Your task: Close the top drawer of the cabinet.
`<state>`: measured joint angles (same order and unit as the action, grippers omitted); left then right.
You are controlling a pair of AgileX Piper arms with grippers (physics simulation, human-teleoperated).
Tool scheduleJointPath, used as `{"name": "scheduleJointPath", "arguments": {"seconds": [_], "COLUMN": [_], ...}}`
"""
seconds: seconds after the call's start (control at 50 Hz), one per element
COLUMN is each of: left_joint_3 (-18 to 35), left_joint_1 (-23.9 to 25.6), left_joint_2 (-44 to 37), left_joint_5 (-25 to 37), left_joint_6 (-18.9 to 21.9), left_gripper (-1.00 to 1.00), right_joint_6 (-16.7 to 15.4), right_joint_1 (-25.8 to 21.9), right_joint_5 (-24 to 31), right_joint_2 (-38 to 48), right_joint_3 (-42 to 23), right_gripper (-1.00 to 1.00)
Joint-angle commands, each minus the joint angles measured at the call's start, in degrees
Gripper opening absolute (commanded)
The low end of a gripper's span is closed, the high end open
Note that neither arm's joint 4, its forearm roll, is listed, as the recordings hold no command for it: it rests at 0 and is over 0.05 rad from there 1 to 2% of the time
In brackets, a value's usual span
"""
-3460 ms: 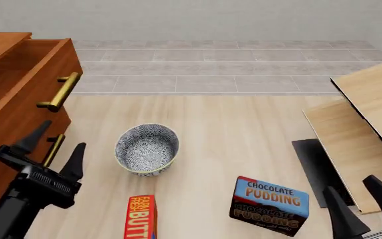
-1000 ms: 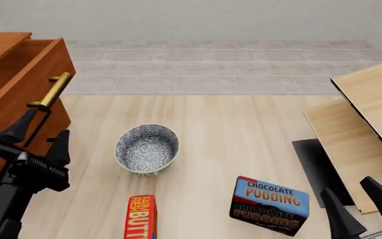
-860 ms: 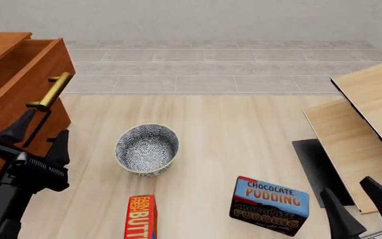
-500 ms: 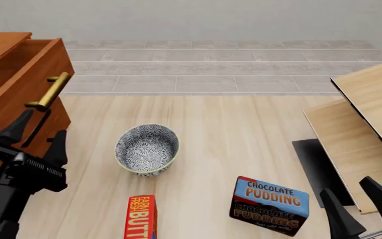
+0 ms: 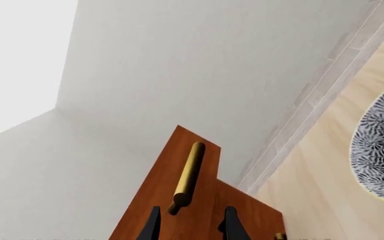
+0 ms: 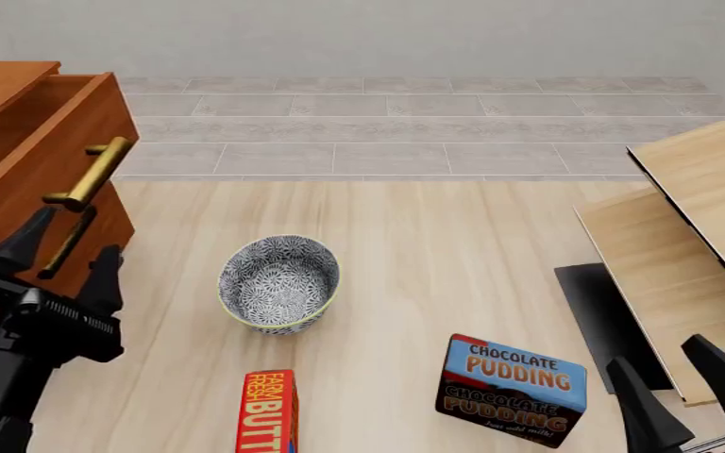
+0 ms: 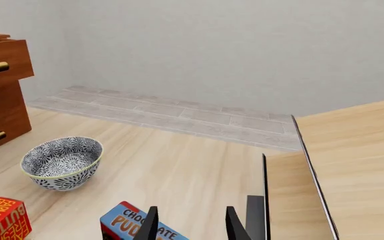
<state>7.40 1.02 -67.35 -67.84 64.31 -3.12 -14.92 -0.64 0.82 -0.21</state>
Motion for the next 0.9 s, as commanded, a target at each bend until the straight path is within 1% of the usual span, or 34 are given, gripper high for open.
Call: {"name": "scheduleJointPath", "arguments": {"seconds": [0.02,0.9], "left_joint_3": [0.1,0.6], "left_joint_1": [-2.0,-5.0], "left_joint_2": [0.9,1.9], "left_joint_5": [-0.2,1.1], "left_joint_6": [0.1,-1.3], "left_gripper": [1.0,1.0], "right_joint_6": [-0.1,-0.3], "right_joint_1": [-0.1,-0.4], "right_joint_5": [0.0,-0.2], "right_joint_2": [0.0,0.5], "right_joint_3": [0.0,0.0], "right_gripper": [1.0,1.0]}}
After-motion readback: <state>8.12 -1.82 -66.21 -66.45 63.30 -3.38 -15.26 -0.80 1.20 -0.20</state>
